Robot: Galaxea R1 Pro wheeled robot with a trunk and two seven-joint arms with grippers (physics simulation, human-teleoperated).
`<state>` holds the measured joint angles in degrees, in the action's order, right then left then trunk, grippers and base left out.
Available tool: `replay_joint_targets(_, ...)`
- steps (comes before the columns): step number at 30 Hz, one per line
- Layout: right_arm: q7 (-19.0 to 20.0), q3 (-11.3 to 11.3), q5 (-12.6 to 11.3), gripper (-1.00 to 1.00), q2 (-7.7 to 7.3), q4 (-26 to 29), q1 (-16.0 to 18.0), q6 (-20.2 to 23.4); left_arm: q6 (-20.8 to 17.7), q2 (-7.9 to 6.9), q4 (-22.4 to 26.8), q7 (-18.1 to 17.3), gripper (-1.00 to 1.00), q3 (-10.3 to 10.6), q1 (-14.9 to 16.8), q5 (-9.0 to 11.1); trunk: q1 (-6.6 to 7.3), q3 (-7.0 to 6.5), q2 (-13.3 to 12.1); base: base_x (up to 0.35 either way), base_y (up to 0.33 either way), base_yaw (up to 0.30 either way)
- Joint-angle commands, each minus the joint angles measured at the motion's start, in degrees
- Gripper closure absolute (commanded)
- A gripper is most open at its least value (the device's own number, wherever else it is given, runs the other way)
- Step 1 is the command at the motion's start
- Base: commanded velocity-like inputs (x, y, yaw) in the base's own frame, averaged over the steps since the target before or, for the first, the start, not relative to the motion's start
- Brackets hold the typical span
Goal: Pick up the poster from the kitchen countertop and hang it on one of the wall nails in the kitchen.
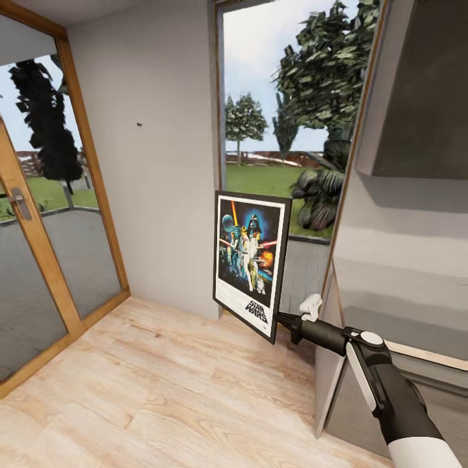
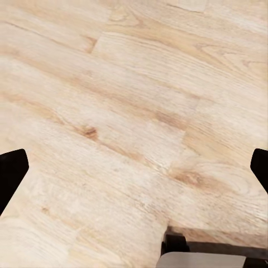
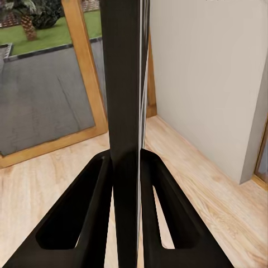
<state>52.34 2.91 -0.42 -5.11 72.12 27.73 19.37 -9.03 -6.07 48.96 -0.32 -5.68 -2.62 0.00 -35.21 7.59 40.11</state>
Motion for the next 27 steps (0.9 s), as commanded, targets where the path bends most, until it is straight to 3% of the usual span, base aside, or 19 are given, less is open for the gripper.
replay_joint_targets(1,0.39,0.10,-0.19,1.00,0.01,0.04,0.05,0.58,-0.38,0.00,0.17,-0.03,-1.00,-0.03,-0.02,0.00,0.21,-0.10,-0.34,0.000,0.000,0.000)
replay_joint_targets(27,0.39,0.09,-0.19,1.00,0.01,0.04,0.05,0.58,-0.38,0.00,0.17,-0.03,-1.00,-0.03,-0.02,0.00,5.92,-4.77,-10.77,0.000,0.000,0.000)
